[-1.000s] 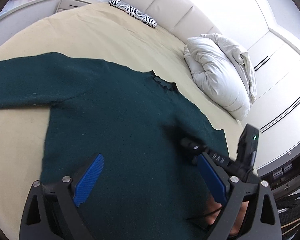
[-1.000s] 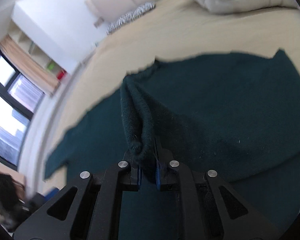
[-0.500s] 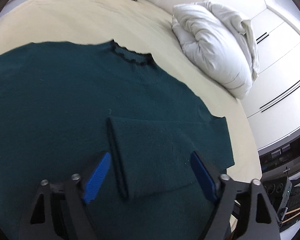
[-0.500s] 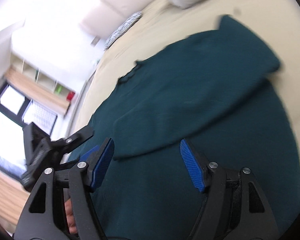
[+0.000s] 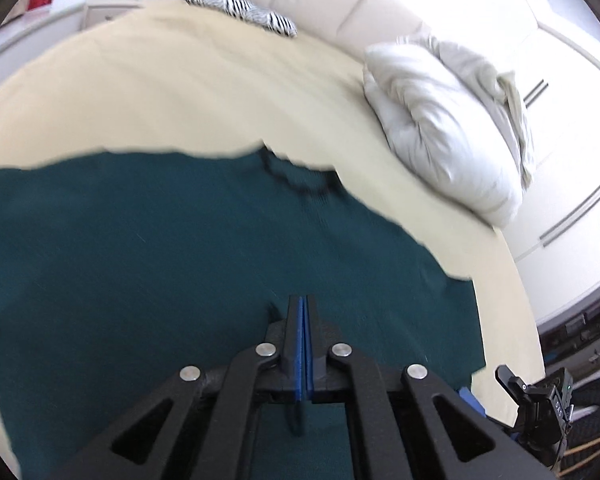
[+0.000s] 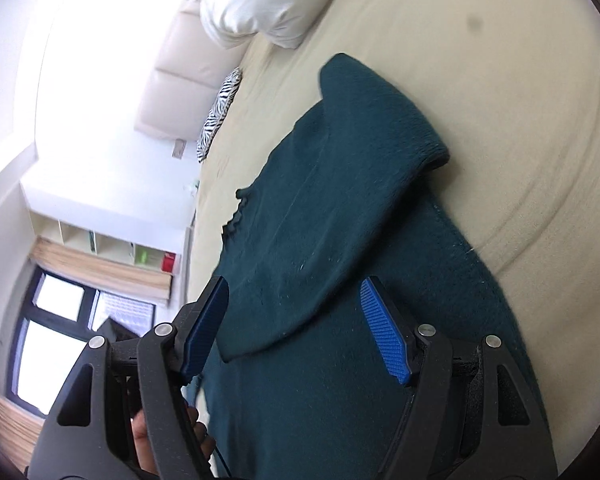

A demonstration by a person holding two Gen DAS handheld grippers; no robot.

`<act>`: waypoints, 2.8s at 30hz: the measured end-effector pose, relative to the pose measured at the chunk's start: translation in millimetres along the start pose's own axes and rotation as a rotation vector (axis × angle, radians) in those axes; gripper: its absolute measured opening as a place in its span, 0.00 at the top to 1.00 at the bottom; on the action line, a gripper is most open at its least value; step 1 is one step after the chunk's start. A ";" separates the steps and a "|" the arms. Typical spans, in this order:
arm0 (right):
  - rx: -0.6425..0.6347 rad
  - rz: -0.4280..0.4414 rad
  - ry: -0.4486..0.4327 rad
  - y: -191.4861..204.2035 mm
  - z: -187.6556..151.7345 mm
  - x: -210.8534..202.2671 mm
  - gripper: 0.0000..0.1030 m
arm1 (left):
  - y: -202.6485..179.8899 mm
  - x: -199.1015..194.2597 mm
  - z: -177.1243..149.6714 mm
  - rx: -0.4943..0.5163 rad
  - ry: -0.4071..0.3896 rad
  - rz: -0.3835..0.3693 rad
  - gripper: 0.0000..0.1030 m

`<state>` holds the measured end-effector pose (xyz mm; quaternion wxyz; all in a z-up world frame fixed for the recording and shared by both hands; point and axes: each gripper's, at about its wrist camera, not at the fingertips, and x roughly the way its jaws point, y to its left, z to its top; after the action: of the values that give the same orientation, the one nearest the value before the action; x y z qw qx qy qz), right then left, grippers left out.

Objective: Fold small clothes

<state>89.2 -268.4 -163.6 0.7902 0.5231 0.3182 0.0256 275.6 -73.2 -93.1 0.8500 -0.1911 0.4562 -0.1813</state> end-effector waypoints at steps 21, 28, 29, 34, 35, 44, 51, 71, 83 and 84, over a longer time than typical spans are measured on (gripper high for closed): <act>0.024 -0.024 0.007 1.5 -17.9 6.1 0.34 | -24.2 43.3 -32.6 0.062 0.156 -0.007 0.92; 0.072 0.005 -0.001 -1.9 -15.8 4.0 0.34 | -10.7 4.6 -5.3 0.019 0.020 -0.038 0.92; 0.078 0.009 -0.002 -1.5 -14.9 4.3 0.34 | -7.3 0.7 -1.2 0.011 0.003 -0.034 0.92; 0.126 0.036 0.009 2.4 -8.4 17.1 0.34 | 16.1 -9.8 15.7 -0.039 -0.052 -0.020 0.92; 0.131 0.031 0.010 3.7 -6.3 21.5 0.34 | 19.6 -10.3 16.0 -0.045 -0.056 -0.019 0.92; 0.198 0.019 -0.034 -3.3 32.8 48.8 0.36 | 50.8 14.8 5.3 -0.094 -0.014 0.020 0.92; 0.204 0.016 -0.123 -19.4 52.7 34.8 0.46 | 60.6 22.7 1.5 -0.093 -0.021 0.021 0.92; -0.351 -0.393 0.024 49.7 113.9 92.6 0.49 | 64.3 29.5 1.2 -0.053 -0.046 0.014 0.92; -0.556 -0.515 -0.057 64.9 114.7 111.3 0.94 | 58.7 25.6 6.2 -0.017 -0.096 0.047 0.92; -0.555 -0.517 -0.067 63.8 114.9 112.0 0.94 | 58.7 29.9 4.2 -0.007 -0.089 0.059 0.92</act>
<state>257.9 -290.9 -134.4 0.8923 0.1921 0.3946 -0.1063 302.5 -36.4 -140.8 0.8738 -0.1882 0.4240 -0.1459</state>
